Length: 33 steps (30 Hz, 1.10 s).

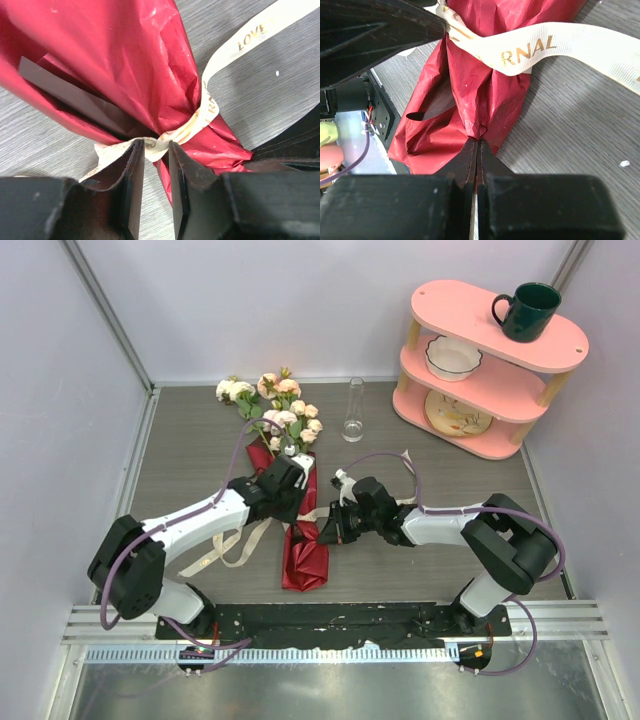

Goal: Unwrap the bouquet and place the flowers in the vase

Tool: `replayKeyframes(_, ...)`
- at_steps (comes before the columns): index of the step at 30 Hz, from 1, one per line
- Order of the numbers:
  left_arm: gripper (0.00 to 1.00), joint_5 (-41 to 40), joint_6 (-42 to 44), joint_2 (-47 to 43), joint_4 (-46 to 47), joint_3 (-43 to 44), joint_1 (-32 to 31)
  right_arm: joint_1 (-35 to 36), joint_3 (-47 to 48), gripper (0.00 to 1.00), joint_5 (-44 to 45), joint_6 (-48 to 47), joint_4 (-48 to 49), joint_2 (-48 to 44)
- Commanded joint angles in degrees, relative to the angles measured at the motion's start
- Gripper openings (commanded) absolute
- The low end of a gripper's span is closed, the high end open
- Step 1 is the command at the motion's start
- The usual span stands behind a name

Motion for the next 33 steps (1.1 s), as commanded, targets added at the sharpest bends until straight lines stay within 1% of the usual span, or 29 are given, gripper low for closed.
replayKeyframes(1,0.31,-3.2,-0.3,-1.8,-0.2,-0.8,0.0,-0.4,1.3,0.01,-0.2,-0.7,0.5,-0.8)
replayKeyframes(8,0.28,-0.2,-0.5,0.0,-1.0,0.2,0.1,-0.4,1.6,0.01,-0.1,-0.4,0.6,-1.3)
replayKeyframes(11,0.28,-0.2,-0.4,0.7,-1.2,0.1,0.1,-0.3,1.6,0.01,-0.1,-0.5,0.3,-1.7)
replayKeyframes(13,0.20,-0.6,-0.4,1.0,-1.3,0.2,0.1,-0.4,1.6,0.01,-0.1,-0.6,0.3,-1.7)
replayKeyframes(14,0.13,-1.7,-0.4,0.8,-1.3,0.2,0.1,-0.4,1.6,0.01,-0.1,-0.6,0.2,-1.7)
replayKeyframes(17,0.03,-4.6,-1.1,-0.1,-1.0,0.1,0.1,-0.4,1.4,0.01,0.4,-0.5,0.0,-1.8)
replayKeyframes(18,0.00,-8.5,-2.0,-1.1,-1.1,0.1,0.1,-0.4,1.4,0.01,0.6,-0.4,0.1,-1.8)
replayKeyframes(21,0.00,-16.8,-7.8,-3.2,-2.3,0.0,0.1,-0.4,0.8,0.01,1.3,0.5,0.8,-2.0)
replayKeyframes(22,0.00,-21.2,-9.6,-5.1,-2.6,-0.6,0.1,-0.2,0.3,0.01,1.2,0.7,1.1,-1.9)
replayKeyframes(23,0.00,-23.3,-13.5,-6.1,-3.2,-1.1,0.1,-0.3,0.2,0.01,1.2,0.9,1.8,-1.9)
replayKeyframes(26,0.00,-28.5,-19.3,-11.1,-3.8,-3.7,0.0,-0.4,-0.2,0.01,1.3,1.2,2.3,-1.6)
replayKeyframes(27,0.00,-29.9,-24.0,-12.3,-4.3,-4.3,0.1,-0.4,-0.2,0.01,1.5,1.2,2.3,-1.6)
replayKeyframes(29,0.00,-30.6,-27.2,-16.3,-4.6,-6.5,0.2,-0.3,-0.2,0.01,1.3,0.9,2.4,-1.3)
replayKeyframes(31,0.00,-28.9,-29.4,-19.2,-3.5,-9.2,0.2,-0.3,0.4,0.01,-0.5,-0.4,2.3,-0.8)
replayKeyframes(32,0.00,-25.3,-29.3,-22.0,-0.8,-10.2,0.3,-0.3,0.9,0.09,-1.7,-1.2,2.0,-0.7)
replayKeyframes(33,0.00,-23.4,-28.8,-23.3,0.7,-11.4,0.3,-0.3,2.1,0.12,-2.4,-2.0,1.1,-0.9)
